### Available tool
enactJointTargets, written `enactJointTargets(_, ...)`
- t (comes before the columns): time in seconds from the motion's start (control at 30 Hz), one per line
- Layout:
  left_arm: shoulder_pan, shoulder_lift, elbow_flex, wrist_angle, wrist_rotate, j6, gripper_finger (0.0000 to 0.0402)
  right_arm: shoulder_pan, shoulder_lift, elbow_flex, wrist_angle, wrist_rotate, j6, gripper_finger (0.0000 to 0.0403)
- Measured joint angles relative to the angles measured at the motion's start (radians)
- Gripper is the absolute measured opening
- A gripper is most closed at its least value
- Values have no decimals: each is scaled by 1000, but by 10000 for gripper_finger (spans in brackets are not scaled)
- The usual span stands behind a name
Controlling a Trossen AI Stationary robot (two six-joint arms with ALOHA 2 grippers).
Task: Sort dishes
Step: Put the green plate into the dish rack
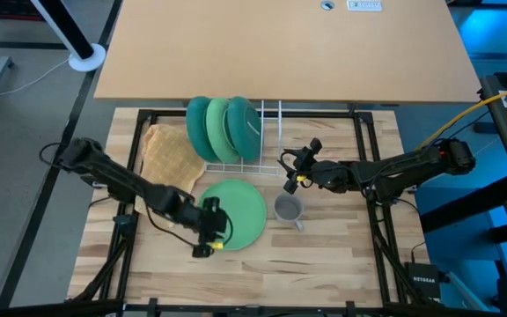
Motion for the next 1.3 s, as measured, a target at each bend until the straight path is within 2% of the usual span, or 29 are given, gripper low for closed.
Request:
enactJointTargets(0.17,-4,108,0,11,-26,-91,82,0,0,0,-1,0,0,195)
enactJointTargets(0.3,-4,155,0,10,-15,-122,126,0,0,0,-1,0,0,195)
enactJointTargets(0.43,-7,156,0,17,53,-110,173,0,0,0,-1,-1,0,195)
enactJointTargets(0.57,-8,137,1,44,87,-116,199,-1,0,0,-1,-1,0,195)
enactJointTargets(0.77,-31,154,2,62,33,-74,204,-1,0,0,-1,-33,0,195)
enactJointTargets(1.0,-66,216,2,63,22,-20,205,-1,0,0,-1,-34,0,195)
enactJointTargets(1.17,-73,270,2,63,-59,21,205,-1,0,0,-1,-34,0,195)
enactJointTargets(1.3,-72,310,2,63,-63,26,205,-1,0,0,-1,-34,0,195)
